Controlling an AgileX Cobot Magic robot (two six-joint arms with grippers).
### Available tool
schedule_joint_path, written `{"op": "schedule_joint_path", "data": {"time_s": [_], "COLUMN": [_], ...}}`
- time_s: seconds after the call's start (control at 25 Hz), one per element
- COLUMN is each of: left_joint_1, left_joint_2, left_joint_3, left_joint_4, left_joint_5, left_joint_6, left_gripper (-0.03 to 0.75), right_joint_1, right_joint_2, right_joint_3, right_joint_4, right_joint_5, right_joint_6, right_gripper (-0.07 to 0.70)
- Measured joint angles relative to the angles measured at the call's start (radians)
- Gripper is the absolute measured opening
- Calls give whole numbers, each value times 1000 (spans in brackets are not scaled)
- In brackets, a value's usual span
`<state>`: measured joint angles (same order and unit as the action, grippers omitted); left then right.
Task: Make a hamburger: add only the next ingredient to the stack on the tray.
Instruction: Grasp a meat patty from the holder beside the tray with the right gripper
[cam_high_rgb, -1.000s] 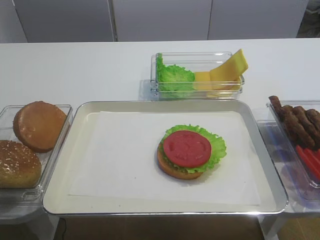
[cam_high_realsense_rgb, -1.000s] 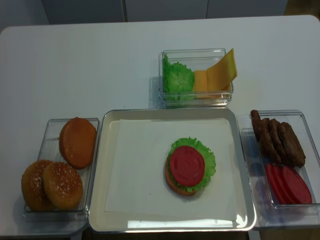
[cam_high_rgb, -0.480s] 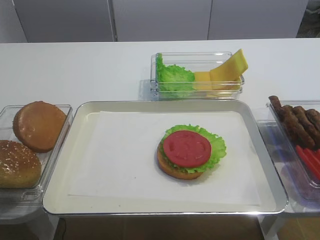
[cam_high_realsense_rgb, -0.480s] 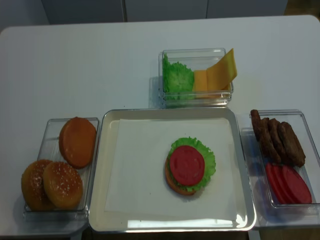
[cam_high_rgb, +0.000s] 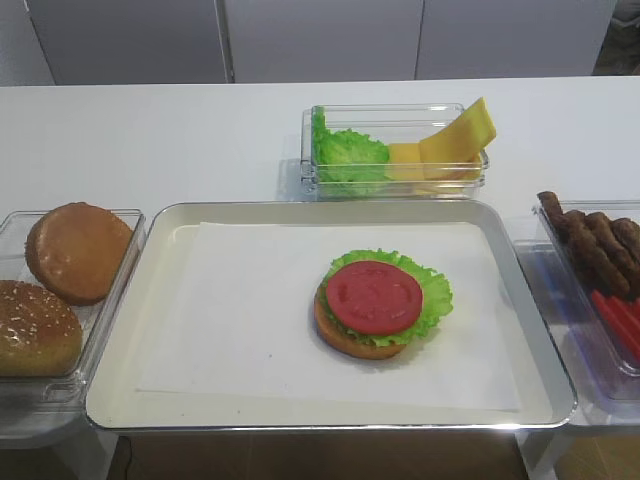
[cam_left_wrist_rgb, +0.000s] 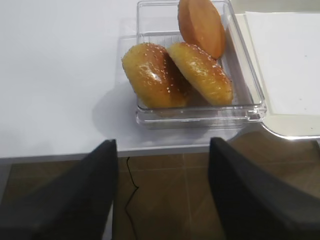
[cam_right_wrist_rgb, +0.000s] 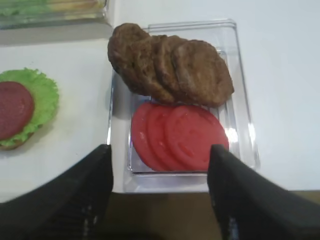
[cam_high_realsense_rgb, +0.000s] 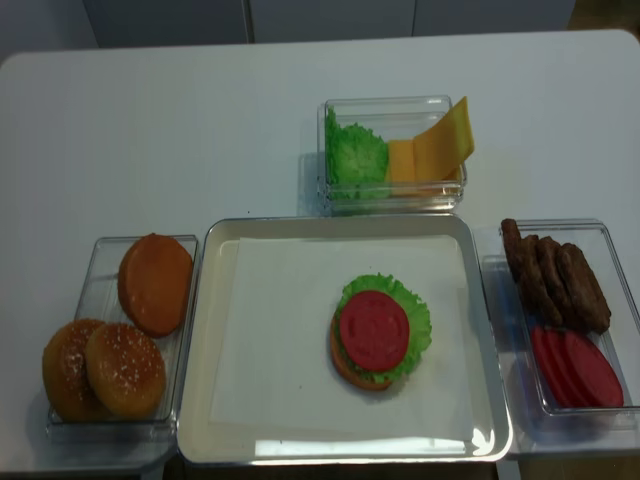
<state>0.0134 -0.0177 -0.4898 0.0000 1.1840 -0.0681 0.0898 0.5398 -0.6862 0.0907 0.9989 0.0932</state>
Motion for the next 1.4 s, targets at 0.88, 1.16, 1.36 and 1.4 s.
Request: {"op": "schedule_joint_path", "data": {"time_s": [0.88,1.16,1.36,1.4], "left_joint_1": [0,0,0,0], "left_joint_2": [0,0,0,0], "left_joint_3": [0,0,0,0], "left_joint_4": [0,0,0,0], "left_joint_5": [0,0,0,0], "left_joint_6": [0,0,0,0], "left_gripper": [427,427,427,427], "right_joint_1": [231,240,240,240], "right_joint_2": [808,983,1041,1043], "right_joint_3": [-436,-490,-496,-496], "right_joint_4": [-137,-197,-229,-230], "right_joint_5": [-21,-29,-31,-31], "right_joint_6": [66,71,71,71], "right_gripper": [452,404,399,398]}}
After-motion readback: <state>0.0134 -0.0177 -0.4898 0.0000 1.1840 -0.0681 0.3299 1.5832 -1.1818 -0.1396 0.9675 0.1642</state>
